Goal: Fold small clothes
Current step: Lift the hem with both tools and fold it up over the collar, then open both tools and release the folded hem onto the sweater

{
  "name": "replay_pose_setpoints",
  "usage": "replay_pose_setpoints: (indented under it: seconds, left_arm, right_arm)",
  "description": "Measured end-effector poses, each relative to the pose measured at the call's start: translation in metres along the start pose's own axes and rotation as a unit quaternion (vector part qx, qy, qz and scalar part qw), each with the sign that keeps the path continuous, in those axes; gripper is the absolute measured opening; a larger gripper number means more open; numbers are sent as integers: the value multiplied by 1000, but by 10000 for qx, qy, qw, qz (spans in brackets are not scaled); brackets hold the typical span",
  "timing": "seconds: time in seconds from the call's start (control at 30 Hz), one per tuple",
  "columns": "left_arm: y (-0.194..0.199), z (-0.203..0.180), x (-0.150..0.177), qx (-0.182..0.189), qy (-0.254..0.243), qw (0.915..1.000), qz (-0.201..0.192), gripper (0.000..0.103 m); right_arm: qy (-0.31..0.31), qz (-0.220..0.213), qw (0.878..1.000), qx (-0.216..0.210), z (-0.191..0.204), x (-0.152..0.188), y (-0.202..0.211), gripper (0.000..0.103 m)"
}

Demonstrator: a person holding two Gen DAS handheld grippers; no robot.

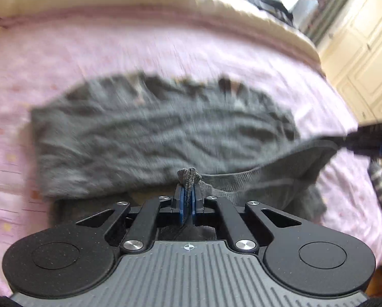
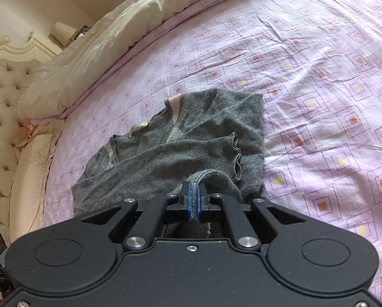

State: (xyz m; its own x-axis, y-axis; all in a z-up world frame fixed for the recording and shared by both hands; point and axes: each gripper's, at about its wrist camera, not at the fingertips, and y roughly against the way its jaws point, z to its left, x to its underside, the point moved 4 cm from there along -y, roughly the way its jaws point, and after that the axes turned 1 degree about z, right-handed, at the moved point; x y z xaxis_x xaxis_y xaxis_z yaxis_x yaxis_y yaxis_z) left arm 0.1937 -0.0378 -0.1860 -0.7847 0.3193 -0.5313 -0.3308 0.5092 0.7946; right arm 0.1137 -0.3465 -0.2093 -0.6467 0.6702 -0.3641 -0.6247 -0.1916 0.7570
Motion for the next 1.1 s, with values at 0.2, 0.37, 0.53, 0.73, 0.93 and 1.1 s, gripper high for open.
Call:
replay_pose_setpoints:
  seconds: [0.2, 0.37, 0.53, 0.73, 0.93, 1.1]
  left_arm:
    - [62, 19, -63, -181, 322, 9943, -1003, 5]
    - [33, 43, -119, -271, 131, 9931, -1136, 5]
    - [-38, 71, -144, -496, 168, 9967, -626, 5]
    - [-91, 93, -138, -719, 179, 9972, -53, 5]
    - [-97, 98, -130, -680, 230, 9974, 13, 5]
    - [-98, 99, -129, -668, 267, 9974, 16, 5]
  right_arm:
    - [-202, -244, 9991, -298, 16, -24, 15, 12]
    - [-439, -309, 9979, -357, 26, -74, -26, 12]
    - [-534, 33, 9986, -37, 27, -111, -96, 17]
    - [-108, -273, 9992, 283, 28, -129, -116, 54]
    - [1060, 164, 9935, 380, 34, -116, -123, 58]
    - [1964, 333, 9781, 606, 45, -109, -145, 58]
